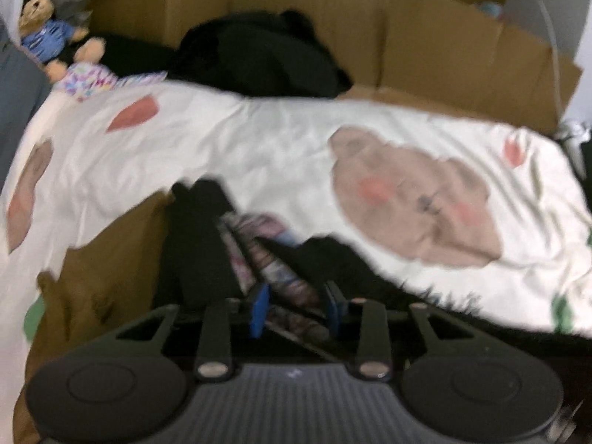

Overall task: Fold clothes
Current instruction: 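Grasp the black trousers with the right gripper while the left gripper holds them, then lift the black trousers off the pile with both grippers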

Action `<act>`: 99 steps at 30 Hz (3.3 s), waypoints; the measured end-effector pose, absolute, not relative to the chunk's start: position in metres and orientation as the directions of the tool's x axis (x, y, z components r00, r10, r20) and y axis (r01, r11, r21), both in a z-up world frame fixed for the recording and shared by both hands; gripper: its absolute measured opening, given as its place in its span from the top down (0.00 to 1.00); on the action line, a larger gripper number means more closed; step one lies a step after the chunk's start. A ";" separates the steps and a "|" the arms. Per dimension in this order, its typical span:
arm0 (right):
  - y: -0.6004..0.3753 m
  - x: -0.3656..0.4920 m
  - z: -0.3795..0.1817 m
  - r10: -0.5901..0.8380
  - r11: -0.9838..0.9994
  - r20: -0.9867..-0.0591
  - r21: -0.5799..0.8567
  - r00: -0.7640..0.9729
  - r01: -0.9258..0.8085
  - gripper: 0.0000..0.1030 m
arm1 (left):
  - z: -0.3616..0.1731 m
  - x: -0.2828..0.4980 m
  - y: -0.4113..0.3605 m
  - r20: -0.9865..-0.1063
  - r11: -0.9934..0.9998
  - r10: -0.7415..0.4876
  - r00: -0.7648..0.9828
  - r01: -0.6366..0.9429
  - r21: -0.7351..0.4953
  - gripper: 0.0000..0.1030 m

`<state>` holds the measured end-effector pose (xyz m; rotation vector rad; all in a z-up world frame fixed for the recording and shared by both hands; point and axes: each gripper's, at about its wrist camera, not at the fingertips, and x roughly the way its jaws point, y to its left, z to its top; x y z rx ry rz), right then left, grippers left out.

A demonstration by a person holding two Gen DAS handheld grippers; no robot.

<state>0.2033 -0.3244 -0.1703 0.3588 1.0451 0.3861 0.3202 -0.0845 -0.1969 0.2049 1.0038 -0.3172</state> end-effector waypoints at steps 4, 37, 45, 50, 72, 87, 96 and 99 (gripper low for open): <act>-0.339 0.203 -0.167 0.443 0.890 -0.766 0.438 0.466 -0.128 0.73 | -0.202 0.314 -0.077 -0.867 0.942 -0.123 0.483 0.331 0.051 0.84; -0.444 0.182 -0.162 0.271 0.955 -0.802 0.294 0.532 -0.042 0.75 | -0.177 0.328 -0.167 -0.877 0.827 -0.234 0.420 0.561 0.047 0.58; -0.446 0.180 -0.173 0.286 0.946 -0.814 0.322 0.505 -0.017 0.74 | -0.227 0.349 -0.167 -0.934 0.822 -0.173 0.313 0.569 0.038 0.48; -0.448 0.178 -0.180 0.297 0.941 -0.821 0.339 0.488 -0.001 0.74 | -0.242 0.343 -0.161 -0.959 0.824 -0.158 0.234 0.566 0.002 0.48; -0.454 0.163 -0.202 0.347 0.926 -0.839 0.378 0.419 -0.009 0.71 | -0.224 0.312 -0.138 -0.944 0.786 -0.238 0.230 0.616 -0.048 0.86; -0.416 0.173 -0.103 0.352 0.934 -0.722 0.317 0.596 -0.167 0.72 | -0.120 0.276 -0.067 -0.782 0.887 -0.321 0.535 0.458 -0.051 0.90; -0.390 0.180 -0.037 0.367 0.930 -0.626 0.258 0.688 -0.261 0.73 | -0.024 0.223 -0.014 -0.666 0.923 -0.312 0.678 0.382 -0.044 0.90; -0.382 0.182 -0.015 0.374 0.928 -0.591 0.236 0.715 -0.290 0.73 | 0.009 0.202 -0.002 -0.621 0.927 -0.314 0.718 0.373 -0.037 0.91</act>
